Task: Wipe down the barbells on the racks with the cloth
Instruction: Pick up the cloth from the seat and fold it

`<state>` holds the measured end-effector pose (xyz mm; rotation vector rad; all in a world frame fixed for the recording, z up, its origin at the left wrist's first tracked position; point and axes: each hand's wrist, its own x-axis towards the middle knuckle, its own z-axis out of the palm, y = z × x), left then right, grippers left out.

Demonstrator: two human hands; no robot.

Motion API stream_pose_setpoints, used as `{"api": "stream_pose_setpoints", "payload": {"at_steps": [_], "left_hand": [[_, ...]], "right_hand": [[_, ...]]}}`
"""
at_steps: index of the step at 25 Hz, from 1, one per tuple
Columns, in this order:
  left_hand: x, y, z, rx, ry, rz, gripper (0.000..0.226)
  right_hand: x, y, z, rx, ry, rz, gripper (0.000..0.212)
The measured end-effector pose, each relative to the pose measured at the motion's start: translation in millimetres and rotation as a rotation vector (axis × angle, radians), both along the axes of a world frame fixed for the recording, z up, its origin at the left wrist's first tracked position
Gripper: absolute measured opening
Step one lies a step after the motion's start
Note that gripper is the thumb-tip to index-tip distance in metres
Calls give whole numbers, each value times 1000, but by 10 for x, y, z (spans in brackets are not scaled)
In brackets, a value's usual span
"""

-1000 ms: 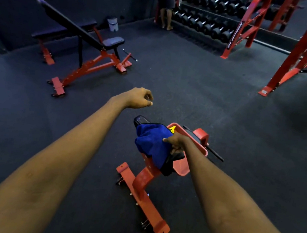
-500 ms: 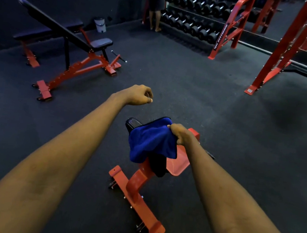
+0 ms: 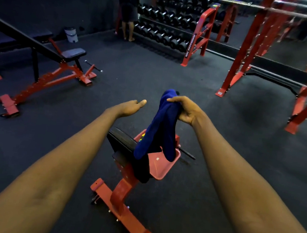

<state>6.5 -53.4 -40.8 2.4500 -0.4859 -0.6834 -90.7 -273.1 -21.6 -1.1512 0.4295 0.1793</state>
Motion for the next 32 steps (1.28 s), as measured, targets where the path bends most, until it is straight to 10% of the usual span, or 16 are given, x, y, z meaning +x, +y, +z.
{"api": "stream_pose_setpoints", "payload": {"at_steps": [12,17,21,26,32], "left_hand": [[-495,-1443,-225,-568,847,184,123],[-869,-1904,37,-772,1134,-61,74],[-935,-2172,272,-833,1004,-103,16],[-840,-2577,538,-1055,618,-24,27],[-851,-2781,769,-959,-76,-195,22]], "right_hand": [[-581,-859,953,160,-372,-482,38],[-906,-1324,978,88,-318,-639,46],[-1208,-1697,991,88,-244,-811,36],[-1649,-2113,851,-110,-105,-921,19],[-2157,-2821,309,-826,281,-925,14]]}}
